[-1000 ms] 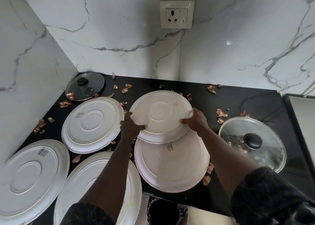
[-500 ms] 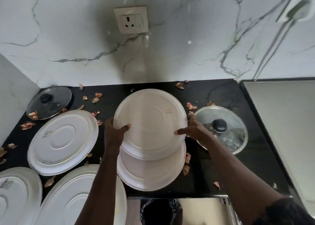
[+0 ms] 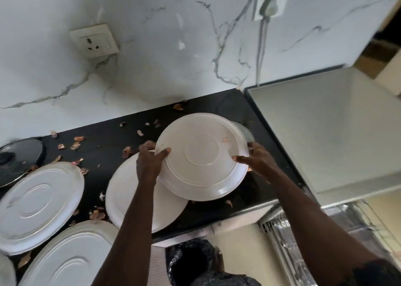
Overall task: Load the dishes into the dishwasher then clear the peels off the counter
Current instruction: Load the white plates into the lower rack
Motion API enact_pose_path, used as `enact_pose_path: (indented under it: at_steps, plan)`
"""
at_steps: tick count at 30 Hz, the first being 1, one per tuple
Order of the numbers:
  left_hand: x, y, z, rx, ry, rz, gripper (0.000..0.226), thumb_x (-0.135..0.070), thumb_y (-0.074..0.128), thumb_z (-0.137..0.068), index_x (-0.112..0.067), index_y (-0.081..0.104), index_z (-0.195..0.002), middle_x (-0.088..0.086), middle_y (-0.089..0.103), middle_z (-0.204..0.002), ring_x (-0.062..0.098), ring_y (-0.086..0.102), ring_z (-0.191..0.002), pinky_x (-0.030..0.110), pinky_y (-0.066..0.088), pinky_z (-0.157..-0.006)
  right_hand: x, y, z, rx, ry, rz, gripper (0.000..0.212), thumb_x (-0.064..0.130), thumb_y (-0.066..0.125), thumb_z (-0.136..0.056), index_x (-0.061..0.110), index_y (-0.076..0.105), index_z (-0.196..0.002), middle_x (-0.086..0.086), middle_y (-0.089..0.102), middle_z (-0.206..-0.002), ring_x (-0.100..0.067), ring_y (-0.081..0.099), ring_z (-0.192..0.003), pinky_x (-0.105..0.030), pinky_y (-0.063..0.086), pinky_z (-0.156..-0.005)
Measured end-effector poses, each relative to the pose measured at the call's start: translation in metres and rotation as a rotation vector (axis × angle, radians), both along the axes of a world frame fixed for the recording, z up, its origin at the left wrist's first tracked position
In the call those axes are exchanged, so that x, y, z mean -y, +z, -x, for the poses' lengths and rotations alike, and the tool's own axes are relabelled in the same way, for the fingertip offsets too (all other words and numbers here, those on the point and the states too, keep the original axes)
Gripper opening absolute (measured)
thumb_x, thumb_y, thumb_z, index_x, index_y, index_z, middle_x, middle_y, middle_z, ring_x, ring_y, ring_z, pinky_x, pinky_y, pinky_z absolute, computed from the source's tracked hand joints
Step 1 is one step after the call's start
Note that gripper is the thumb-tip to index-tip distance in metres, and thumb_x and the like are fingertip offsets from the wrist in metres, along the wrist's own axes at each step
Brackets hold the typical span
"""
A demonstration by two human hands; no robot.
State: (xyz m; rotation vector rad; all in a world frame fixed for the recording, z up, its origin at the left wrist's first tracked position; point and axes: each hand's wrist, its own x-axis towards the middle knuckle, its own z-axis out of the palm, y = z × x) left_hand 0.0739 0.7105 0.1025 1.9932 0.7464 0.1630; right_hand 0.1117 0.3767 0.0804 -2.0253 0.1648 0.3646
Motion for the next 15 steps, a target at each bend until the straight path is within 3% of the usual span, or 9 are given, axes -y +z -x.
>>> enact_pose_path:
  at_steps: [4,9,12,15]
  plan:
    - [0.050,0.005,0.009,-0.031,-0.108,-0.116,0.062,-0.054,0.078,-0.078,-0.017,0.066,-0.127,0.009,0.071,-0.120,0.031,0.065,-0.109,0.047,0.050,-0.097,0.047,0.006,0.028,0.023,-0.046,0.072,0.069,0.060,0.081,-0.057,0.019,0.069,-0.111,0.001,0.073,-0.103,-0.020,0.069,-0.096,-0.037,0.056,-0.083]
    - [0.116,0.016,0.021,-0.036,-0.235,-0.132,0.063,-0.054,0.079,-0.077,-0.014,0.069,-0.124,0.009,0.072,-0.119,0.031,0.065,-0.107,0.049,0.052,-0.096,0.106,0.011,0.071,0.045,-0.183,0.107,0.077,0.064,0.072,-0.057,0.011,0.069,-0.113,-0.008,0.072,-0.107,-0.027,0.066,-0.101,-0.036,0.053,-0.083]
    - [0.154,0.017,0.030,-0.026,-0.310,-0.131,0.072,-0.061,0.078,-0.069,-0.014,0.070,-0.123,0.010,0.072,-0.116,0.031,0.067,-0.104,0.051,0.054,-0.094,0.147,0.013,0.103,0.080,-0.304,0.098,0.072,0.056,0.080,-0.064,0.010,0.069,-0.117,-0.010,0.072,-0.110,-0.029,0.066,-0.103,-0.037,0.054,-0.087]
    - [0.193,0.018,0.038,0.001,-0.398,-0.119,0.061,-0.052,0.080,-0.075,-0.015,0.070,-0.122,0.009,0.074,-0.113,0.029,0.068,-0.102,0.051,0.054,-0.093,0.186,0.016,0.131,0.108,-0.413,0.081,0.063,0.046,0.084,-0.070,0.010,0.068,-0.119,-0.010,0.072,-0.109,-0.029,0.067,-0.102,-0.039,0.055,-0.087]
